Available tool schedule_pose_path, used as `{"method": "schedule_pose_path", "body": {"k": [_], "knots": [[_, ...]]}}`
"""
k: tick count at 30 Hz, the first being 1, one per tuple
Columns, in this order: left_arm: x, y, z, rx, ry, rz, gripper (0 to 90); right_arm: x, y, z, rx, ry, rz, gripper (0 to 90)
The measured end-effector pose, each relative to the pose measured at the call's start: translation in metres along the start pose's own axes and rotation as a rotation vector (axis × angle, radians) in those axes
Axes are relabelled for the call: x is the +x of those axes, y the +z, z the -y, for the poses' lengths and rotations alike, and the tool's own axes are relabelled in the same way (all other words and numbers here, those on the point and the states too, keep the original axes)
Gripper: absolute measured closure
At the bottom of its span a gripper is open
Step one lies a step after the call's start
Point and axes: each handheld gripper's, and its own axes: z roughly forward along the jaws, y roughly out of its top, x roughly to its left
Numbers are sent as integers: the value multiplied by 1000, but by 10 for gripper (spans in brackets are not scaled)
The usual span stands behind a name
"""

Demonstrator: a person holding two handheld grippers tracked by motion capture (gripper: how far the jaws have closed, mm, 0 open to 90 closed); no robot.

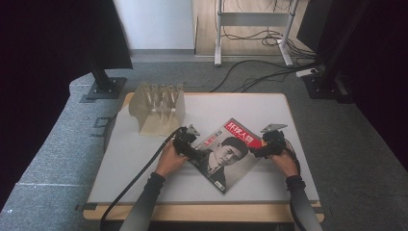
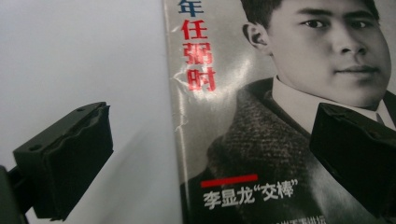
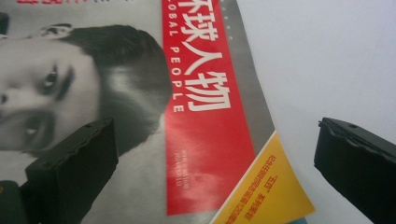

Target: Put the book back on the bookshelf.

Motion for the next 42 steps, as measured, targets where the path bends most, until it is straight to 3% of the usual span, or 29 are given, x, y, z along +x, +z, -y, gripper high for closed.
{"method": "schedule_pose_path", "body": {"k": [9,15,21,27,35,42], "knots": [[-8,17,4,-2,16,39,0,-8,14,7,23,28,-47,12],[-15,17,4,-2,33,55,0,-5,14,11,-3,31,-79,40],[-17,14,8,-7,33,60,0,1,13,13,-21,33,-70,37],[-19,7,16,3,31,56,0,11,12,14,-18,19,-79,37],[-25,-12,39,8,16,55,0,39,10,16,-27,6,-89,35],[-31,-22,53,-2,9,43,0,53,9,16,-27,-11,-104,32]]}}
